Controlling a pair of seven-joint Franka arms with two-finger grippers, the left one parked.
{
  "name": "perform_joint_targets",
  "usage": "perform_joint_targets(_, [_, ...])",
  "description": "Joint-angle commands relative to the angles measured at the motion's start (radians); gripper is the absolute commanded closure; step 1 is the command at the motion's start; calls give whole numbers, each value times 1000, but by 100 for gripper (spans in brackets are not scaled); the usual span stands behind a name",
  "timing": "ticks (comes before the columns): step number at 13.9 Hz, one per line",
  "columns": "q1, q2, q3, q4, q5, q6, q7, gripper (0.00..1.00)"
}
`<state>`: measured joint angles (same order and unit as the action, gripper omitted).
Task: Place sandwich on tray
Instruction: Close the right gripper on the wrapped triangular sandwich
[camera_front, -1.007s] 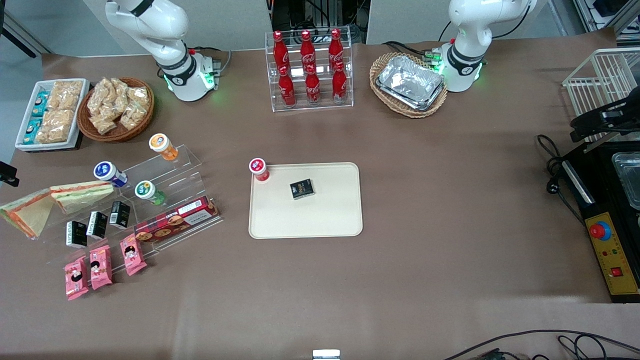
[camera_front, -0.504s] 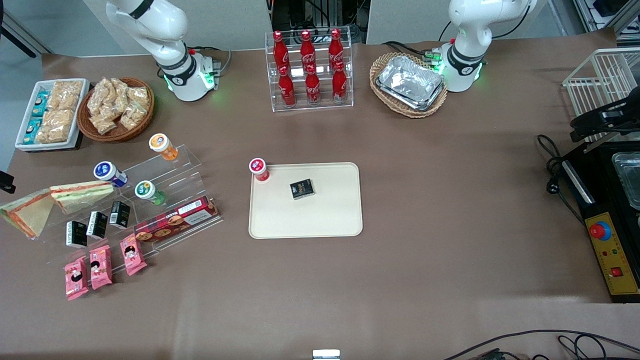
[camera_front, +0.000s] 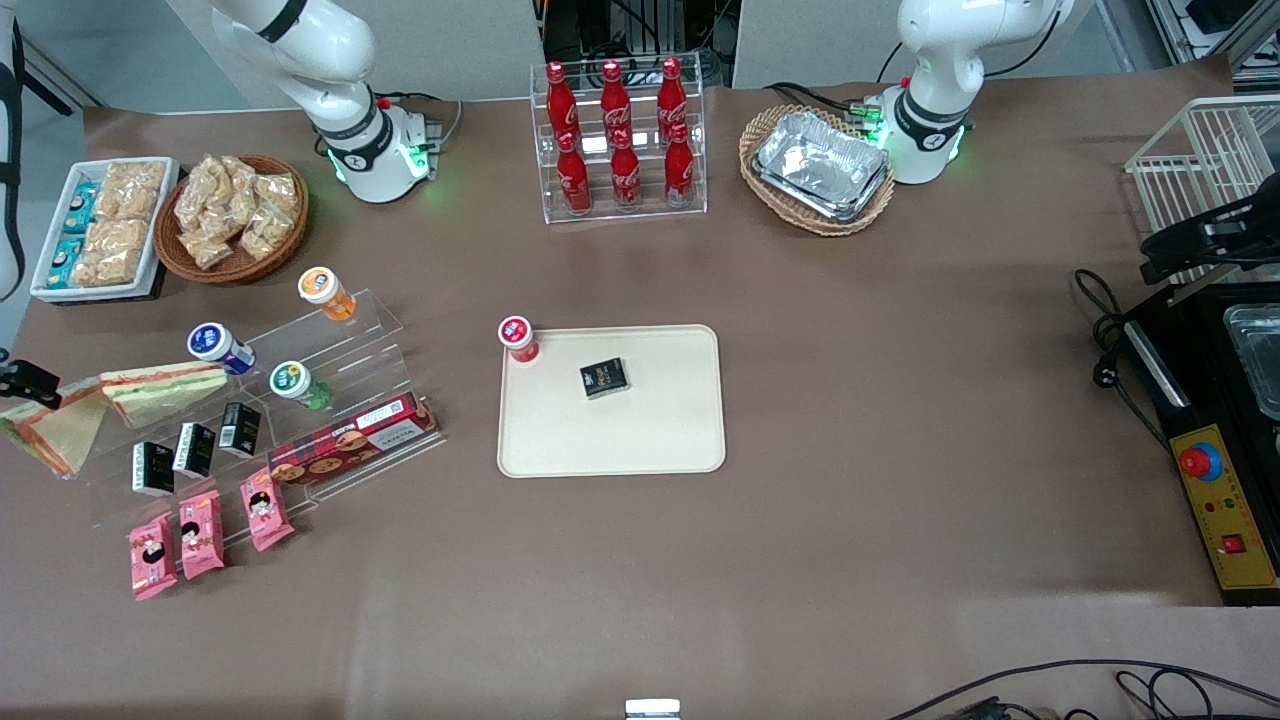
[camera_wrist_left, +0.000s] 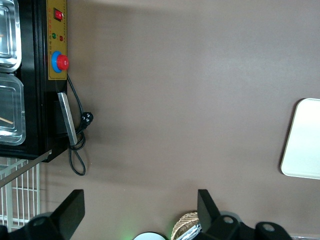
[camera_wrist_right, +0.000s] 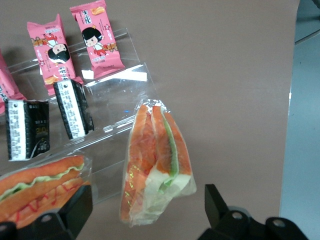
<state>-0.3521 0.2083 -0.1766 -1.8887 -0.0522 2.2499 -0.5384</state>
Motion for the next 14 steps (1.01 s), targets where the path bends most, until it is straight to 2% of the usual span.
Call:
perform_joint_targets(1, [-13, 8, 9, -20, 23, 51, -26, 0])
perform_joint_targets(7, [-27, 34, 11, -50, 23, 111, -28, 0])
perform_joint_targets(10, [-27, 40, 11, -50, 23, 111, -29, 15])
perform_joint_targets(14, [-25, 51, 11, -50, 55, 111, -29, 16])
